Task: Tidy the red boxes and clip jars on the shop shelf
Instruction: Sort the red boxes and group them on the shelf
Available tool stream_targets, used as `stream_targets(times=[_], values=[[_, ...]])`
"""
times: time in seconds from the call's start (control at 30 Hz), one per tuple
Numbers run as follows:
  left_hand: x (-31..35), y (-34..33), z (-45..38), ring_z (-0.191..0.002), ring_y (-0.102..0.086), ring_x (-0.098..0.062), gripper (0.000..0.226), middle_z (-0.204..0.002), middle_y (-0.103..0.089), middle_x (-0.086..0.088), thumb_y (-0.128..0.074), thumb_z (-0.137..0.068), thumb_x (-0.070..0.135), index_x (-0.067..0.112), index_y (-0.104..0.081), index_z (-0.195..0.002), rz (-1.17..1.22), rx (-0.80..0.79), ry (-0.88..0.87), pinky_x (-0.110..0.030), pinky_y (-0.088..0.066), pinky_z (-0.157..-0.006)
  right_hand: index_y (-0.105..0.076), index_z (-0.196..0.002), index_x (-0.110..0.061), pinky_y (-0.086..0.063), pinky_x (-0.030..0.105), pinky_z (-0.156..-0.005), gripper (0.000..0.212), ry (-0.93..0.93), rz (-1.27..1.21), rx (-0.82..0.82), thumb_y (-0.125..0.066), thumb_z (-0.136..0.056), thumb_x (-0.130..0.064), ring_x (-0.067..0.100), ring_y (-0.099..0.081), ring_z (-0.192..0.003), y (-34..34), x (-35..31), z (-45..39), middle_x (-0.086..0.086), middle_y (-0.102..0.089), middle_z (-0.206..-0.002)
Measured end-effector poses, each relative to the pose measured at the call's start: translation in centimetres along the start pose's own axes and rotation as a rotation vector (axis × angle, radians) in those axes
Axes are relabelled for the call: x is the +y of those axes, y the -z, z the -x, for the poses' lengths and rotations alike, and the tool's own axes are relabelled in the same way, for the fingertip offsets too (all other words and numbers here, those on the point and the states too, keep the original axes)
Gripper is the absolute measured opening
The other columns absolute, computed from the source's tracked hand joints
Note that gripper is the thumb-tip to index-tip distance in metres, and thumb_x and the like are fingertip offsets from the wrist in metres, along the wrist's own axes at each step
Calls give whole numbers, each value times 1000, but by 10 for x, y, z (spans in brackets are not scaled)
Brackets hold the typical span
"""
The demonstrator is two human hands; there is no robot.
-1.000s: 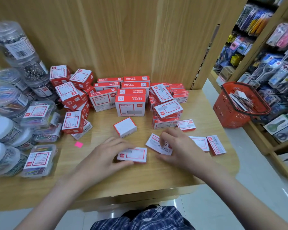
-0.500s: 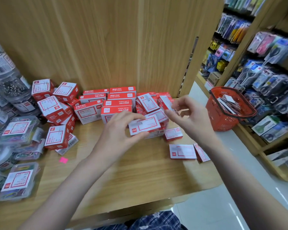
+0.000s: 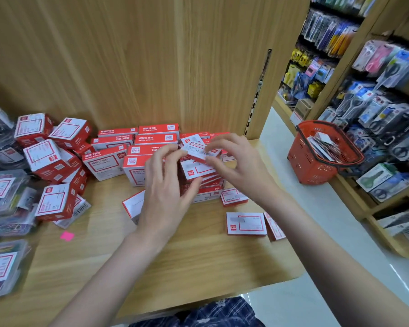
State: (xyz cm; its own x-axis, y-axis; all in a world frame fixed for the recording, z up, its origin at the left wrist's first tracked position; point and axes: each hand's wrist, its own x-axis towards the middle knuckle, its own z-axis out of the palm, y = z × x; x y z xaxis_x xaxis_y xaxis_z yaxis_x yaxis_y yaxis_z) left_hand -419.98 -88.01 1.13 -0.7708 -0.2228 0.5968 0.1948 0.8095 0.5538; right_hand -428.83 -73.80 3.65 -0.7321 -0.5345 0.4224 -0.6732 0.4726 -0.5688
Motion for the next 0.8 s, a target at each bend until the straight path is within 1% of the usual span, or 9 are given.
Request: stream_targets(times=[0.07,0.13,0.2,0.27,0.4,0.5,0.67,0.73,0.8], values=[[2,8,10,-107,-47,-25,29,-116,-48,-10,-55,-83,15,3,-54,-110,-12,32,-101,-22,-29,-100,-65,-98,-17,-42,22,-79,26,-44,-51,57,-51,-87,-36,13,-56,-94,16,6,11,-2,-62,-99],[3,10,23,-101,-50,-24,23,-111,-50,-6,-51,-84,8,6,-55,-107,7,-31,-216,-24,-34,-96,-65,-93,-15,-46,24,-73,14,-112,-56,48,-56,-87,-23,9,-57,-82,32,15,26,-4,-64,-90],[3,3,36,-101,-51,-21,23,-109,-55,-4,-50,-85,9,9,-58,-106,27,-195,-331,-22,-35,-96,-66,-92,-14,-46,28,-74,9,-185,33,-91,-61,-85,-12,13,-58,-83,43,25,42,-2,-66,-90],[3,-10,42,-105,-52,-19,27,-113,-58,-4,-51,-87,19,10,-61,-110,7,-378,-403,-23,-37,-96,-66,-94,-18,-41,25,-75,11,-241,141,-238,-65,-83,-17,18,-56,-91,52,35,57,0,-64,-97],[7,-31,40,-106,-48,-16,41,-113,-60,-2,-50,-84,39,13,-59,-114,-71,-557,-444,-25,-36,-90,-55,-101,-31,-32,16,-66,42,-440,238,-449,-76,-67,-43,6,-48,-86,66,35,83,-7,-51,-100],[10,-39,38,-99,-48,-15,44,-102,-65,-3,-50,-79,40,11,-58,-111,-106,-553,-465,-25,-37,-85,-43,-112,-29,-36,21,-70,55,-493,311,-554,-74,-68,-41,10,-47,-87,61,27,97,-7,-41,-100],[6,-32,38,-97,-48,-11,49,-101,-64,-1,-51,-77,41,12,-51,-117,-24,-557,-404,-21,-38,-82,-48,-105,-22,-40,22,-69,42,-471,103,-281,-70,-71,-11,13,-51,-80,70,27,92,-6,-53,-97],[0,-25,39,-98,-48,-9,49,-104,-63,1,-52,-77,43,16,-48,-118,-18,-573,-363,-22,-41,-81,-50,-98,-19,-46,21,-70,40,-449,-13,-116,-74,-68,-7,11,-55,-77,72,28,85,-7,-59,-91],[-6,-18,41,-99,-49,-7,48,-104,-62,3,-53,-77,43,19,-47,-117,-20,-564,-316,-18,-40,-81,-53,-94,-15,-47,20,-73,36,-347,-53,-78,-74,-67,-4,8,-56,-78,65,29,74,-5,-61,-87]])
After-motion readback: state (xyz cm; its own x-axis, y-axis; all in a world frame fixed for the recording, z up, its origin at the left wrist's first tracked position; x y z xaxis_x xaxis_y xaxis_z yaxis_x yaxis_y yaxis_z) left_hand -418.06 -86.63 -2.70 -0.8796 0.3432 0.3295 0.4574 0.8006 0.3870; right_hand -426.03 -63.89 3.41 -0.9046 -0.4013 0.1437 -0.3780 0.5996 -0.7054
